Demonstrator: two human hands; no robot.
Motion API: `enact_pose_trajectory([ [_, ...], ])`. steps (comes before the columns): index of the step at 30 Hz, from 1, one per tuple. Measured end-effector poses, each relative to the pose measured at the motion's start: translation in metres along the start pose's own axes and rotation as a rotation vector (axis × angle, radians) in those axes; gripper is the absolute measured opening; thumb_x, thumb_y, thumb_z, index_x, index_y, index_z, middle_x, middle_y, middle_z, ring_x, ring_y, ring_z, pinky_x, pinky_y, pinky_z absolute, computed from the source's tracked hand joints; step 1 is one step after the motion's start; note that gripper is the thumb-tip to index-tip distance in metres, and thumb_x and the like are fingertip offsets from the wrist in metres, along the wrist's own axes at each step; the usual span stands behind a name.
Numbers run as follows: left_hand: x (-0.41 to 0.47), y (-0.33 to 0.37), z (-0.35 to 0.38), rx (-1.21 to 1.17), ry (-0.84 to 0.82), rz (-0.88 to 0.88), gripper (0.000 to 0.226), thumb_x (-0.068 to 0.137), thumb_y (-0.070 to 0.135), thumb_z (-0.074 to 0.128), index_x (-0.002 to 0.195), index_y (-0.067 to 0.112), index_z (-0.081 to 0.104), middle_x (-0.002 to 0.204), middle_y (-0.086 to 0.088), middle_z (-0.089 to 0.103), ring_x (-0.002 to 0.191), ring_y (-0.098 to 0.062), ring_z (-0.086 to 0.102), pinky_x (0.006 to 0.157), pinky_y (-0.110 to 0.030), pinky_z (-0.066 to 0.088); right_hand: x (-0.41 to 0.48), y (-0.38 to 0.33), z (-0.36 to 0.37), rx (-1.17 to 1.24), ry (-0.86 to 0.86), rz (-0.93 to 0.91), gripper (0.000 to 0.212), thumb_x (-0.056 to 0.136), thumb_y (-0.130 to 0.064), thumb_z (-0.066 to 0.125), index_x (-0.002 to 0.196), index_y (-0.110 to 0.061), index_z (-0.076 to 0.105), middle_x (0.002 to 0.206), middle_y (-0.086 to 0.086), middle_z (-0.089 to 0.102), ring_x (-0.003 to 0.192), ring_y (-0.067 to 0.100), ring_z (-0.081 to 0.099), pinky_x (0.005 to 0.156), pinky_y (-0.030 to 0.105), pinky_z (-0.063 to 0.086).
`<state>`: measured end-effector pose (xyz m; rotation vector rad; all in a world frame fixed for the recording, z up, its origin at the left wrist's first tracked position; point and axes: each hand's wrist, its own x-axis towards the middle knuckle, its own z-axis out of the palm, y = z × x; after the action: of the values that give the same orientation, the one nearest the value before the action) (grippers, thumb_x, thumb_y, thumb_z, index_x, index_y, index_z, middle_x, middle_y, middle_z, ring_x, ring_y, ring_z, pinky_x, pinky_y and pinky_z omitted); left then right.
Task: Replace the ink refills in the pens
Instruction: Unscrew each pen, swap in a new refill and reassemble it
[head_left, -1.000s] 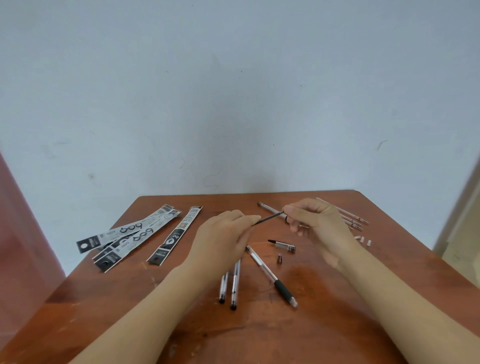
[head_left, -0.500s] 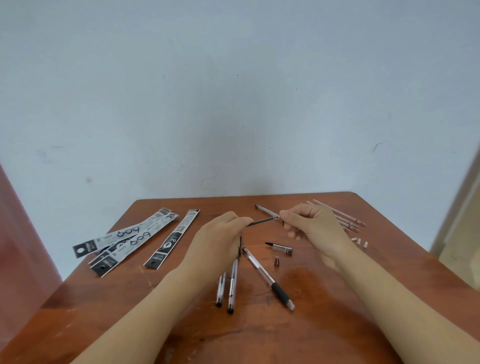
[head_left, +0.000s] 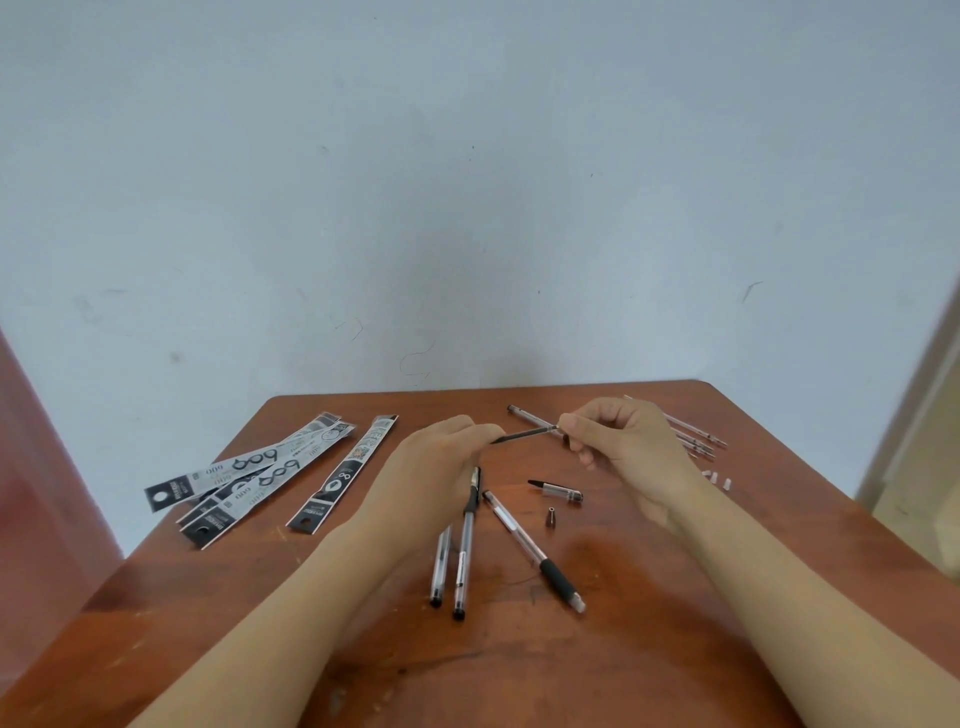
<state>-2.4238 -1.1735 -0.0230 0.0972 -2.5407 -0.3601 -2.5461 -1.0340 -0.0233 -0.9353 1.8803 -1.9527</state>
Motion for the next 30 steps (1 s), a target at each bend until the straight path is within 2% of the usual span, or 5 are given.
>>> enact_pose_trajectory([
  [7,0.002,0.004,0.001,-0.013,-0.03,0.001,0.036,0.092,0.002,0.039,0.124,0.013,0.051,0.094,-0.008,0.06,0.081,-0.021,0.055,0.078,-0.033,0.047,0.001,-0.002,-0.006,-0.005,-0.014,-0.014,0.025,0.082,-0.003,0.062,0.058,-0.011,0.06,0.044,-0.006,0.054,0.038,0.003,0.042,0.044,0.014,0.039],
  [13,0.001,-0.023,-0.016,-0.076,0.196,-0.259,0.027,0.092,0.004,0.041,0.112,0.007,0.059,0.088,-0.006,0.062,0.069,-0.011,0.048,0.064,-0.009,0.034,0.01,-0.015,-0.061,0.241,0.282,0.001,0.037,0.083,-0.002,0.059,0.049,-0.012,0.067,0.045,-0.005,0.054,0.04,0.004,0.045,0.042,0.015,0.038],
  [17,-0.001,-0.03,-0.013,-0.112,0.241,-0.286,0.02,0.091,0.006,0.045,0.101,0.008,0.062,0.07,0.01,0.053,0.06,0.0,0.044,0.057,-0.006,0.035,0.011,-0.01,-0.091,-0.22,0.493,-0.014,0.028,0.08,-0.008,0.065,0.053,-0.015,0.06,0.05,0.0,0.054,0.04,0.002,0.047,0.052,0.023,0.037],
  [21,-0.001,-0.02,-0.004,-0.111,0.211,-0.191,0.022,0.089,0.006,0.05,0.106,0.011,0.063,0.092,0.007,0.059,0.079,-0.004,0.049,0.075,-0.014,0.037,0.011,-0.009,-0.096,-0.564,0.599,0.004,0.014,0.081,-0.011,0.064,0.07,-0.003,0.064,0.059,0.003,0.055,0.063,0.021,0.051,0.06,0.027,0.035],
  [30,-0.003,-0.015,0.006,-0.129,0.154,-0.09,0.018,0.084,0.004,0.057,0.096,0.012,0.067,0.085,0.007,0.06,0.075,0.005,0.05,0.068,-0.006,0.037,0.018,0.012,-0.113,-1.083,0.417,0.383,0.009,0.076,-0.006,0.057,0.079,-0.004,0.066,0.069,0.012,0.059,0.072,0.031,0.055,0.054,0.025,0.033],
])
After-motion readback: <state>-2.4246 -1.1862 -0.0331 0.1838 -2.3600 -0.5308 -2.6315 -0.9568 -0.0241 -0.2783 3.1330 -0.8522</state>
